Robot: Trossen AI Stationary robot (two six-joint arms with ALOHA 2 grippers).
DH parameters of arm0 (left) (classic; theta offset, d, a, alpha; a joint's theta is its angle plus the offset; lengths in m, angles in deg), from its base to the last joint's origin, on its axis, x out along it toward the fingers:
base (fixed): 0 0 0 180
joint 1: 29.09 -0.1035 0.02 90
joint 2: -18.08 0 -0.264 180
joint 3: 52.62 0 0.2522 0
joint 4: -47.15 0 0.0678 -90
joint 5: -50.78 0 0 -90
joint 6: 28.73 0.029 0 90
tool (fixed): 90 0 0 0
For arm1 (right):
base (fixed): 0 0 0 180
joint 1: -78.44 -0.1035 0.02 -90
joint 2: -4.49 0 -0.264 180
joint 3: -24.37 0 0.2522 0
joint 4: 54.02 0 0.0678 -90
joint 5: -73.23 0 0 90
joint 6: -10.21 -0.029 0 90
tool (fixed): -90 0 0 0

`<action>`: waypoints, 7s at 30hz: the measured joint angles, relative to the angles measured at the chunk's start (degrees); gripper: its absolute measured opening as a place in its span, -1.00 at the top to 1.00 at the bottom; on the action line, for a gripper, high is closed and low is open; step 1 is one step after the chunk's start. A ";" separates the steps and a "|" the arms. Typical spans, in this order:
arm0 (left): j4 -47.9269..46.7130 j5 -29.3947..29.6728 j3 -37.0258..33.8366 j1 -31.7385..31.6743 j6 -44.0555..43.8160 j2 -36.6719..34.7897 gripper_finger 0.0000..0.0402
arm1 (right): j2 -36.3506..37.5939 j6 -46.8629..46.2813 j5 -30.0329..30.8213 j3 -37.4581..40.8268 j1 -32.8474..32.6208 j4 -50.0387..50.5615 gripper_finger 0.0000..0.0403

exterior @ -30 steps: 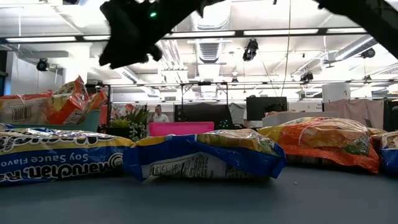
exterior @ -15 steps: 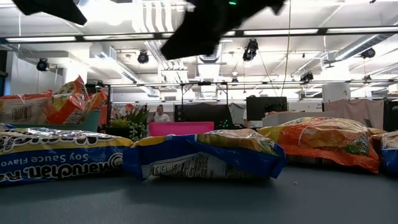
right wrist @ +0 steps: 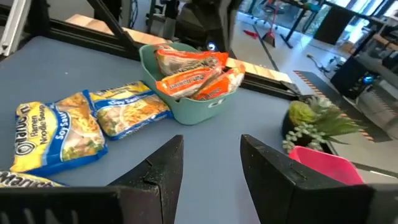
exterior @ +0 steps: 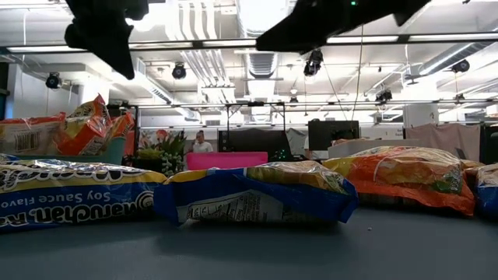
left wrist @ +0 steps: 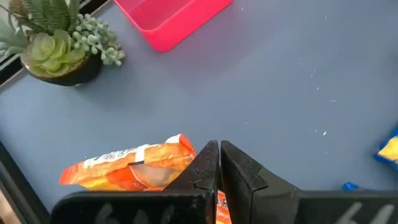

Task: Sort Maruchan noodles
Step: Put the orange noodle pack into the green bin, then put the red noodle pack into the white bin

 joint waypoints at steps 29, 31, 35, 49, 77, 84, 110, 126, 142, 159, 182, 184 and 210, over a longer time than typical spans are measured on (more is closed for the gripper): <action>-20.04 -6.55 -6.20 1.08 -22.60 7.78 1.00 | 4.01 -0.14 0.08 2.52 0.76 -0.24 0.28; -20.32 -6.57 -6.21 1.08 -22.90 7.96 1.00 | 4.01 -0.18 0.08 2.52 0.76 -0.29 0.28; -20.20 -5.43 -6.21 1.08 -22.88 8.88 1.00 | 4.01 -0.16 0.08 2.50 0.76 -0.30 0.30; -23.95 -2.18 -1.15 1.06 -16.03 7.32 1.00 | 4.01 -5.25 0.07 2.52 0.76 0.20 0.31; 39.25 -14.97 -7.17 3.29 67.95 4.05 1.00 | 4.03 -54.96 -13.64 -10.49 -2.77 50.96 0.51; 40.60 -15.05 -8.81 -1.40 68.19 4.09 1.00 | 4.02 -71.49 -17.73 -8.97 -7.99 61.45 0.73; 46.06 -14.70 -11.11 -1.78 67.95 4.18 1.00 | 3.11 -81.92 1.07 4.36 -5.62 71.88 0.96; 51.30 -14.59 -11.09 -1.78 56.13 4.83 1.00 | 6.39 -72.04 2.84 -0.92 -5.60 74.56 0.96; 70.19 -14.47 -9.87 -2.02 55.79 13.04 1.00 | 4.37 -65.06 11.04 11.90 -6.12 44.24 0.96; 90.17 -10.63 -9.80 -2.55 54.36 28.21 1.00 | 5.23 -56.81 12.88 17.24 -11.09 14.91 0.96; 100.21 -12.16 -9.82 -5.04 55.72 36.29 1.00 | 11.76 -88.43 18.05 19.07 -15.41 45.80 0.96; 100.21 -12.16 -9.82 -5.14 55.87 36.38 1.00 | 8.91 -88.69 18.94 19.67 -14.93 41.72 0.96; 99.18 -15.27 -8.99 -5.46 54.59 43.06 1.00 | 13.07 -75.08 16.31 16.33 -9.80 29.25 0.78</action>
